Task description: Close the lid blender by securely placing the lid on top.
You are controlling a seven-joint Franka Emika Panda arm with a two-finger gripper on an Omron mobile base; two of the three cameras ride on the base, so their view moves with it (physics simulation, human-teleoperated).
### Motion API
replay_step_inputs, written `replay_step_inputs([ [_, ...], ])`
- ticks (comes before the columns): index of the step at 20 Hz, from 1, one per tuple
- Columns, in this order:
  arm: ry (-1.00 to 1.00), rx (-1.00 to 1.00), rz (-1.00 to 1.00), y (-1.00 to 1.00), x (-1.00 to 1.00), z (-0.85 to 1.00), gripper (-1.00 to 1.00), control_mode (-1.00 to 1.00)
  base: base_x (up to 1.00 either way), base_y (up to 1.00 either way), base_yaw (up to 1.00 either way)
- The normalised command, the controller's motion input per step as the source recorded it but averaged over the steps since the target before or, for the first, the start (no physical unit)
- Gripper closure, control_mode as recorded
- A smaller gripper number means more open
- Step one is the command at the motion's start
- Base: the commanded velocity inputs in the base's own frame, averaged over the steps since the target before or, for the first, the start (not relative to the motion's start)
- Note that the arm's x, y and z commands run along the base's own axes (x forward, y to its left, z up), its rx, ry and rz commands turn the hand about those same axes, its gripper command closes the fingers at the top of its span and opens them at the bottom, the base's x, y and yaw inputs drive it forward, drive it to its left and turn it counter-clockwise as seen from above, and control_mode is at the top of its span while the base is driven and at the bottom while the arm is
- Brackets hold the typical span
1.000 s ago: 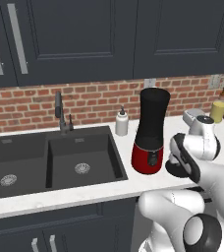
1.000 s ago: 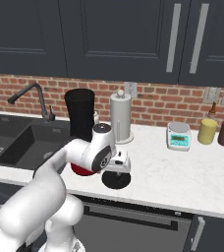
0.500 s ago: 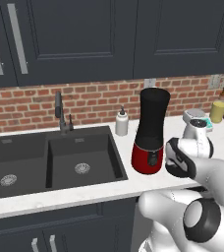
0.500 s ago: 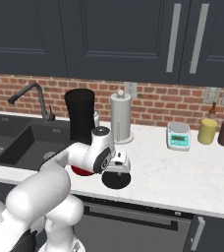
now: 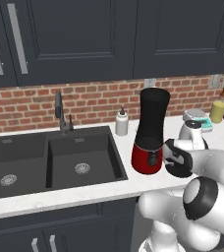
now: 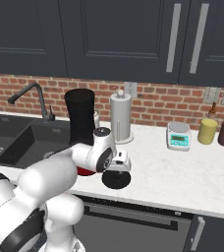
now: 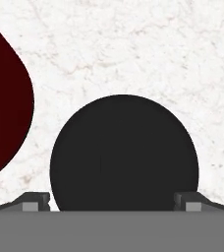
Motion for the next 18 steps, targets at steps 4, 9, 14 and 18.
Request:
replay_step_inputs([
  [4,0.0,0.0,0.0,-0.18,0.15,-0.09,-1.0,-1.0,0.0,0.0,0.0],
  [9,0.0,0.0,0.0,-0.13,0.05,-0.04,-1.0,-1.0,0.0,0.0,0.0],
  [14,0.0,0.0,0.0,-0.02,0.0,-0.02,-1.0,-1.0,0.0,0.0,0.0],
  [18,0.0,0.0,0.0,0.0,-0.13,-0.04,-1.0,-1.0,0.0,0.0,0.0],
])
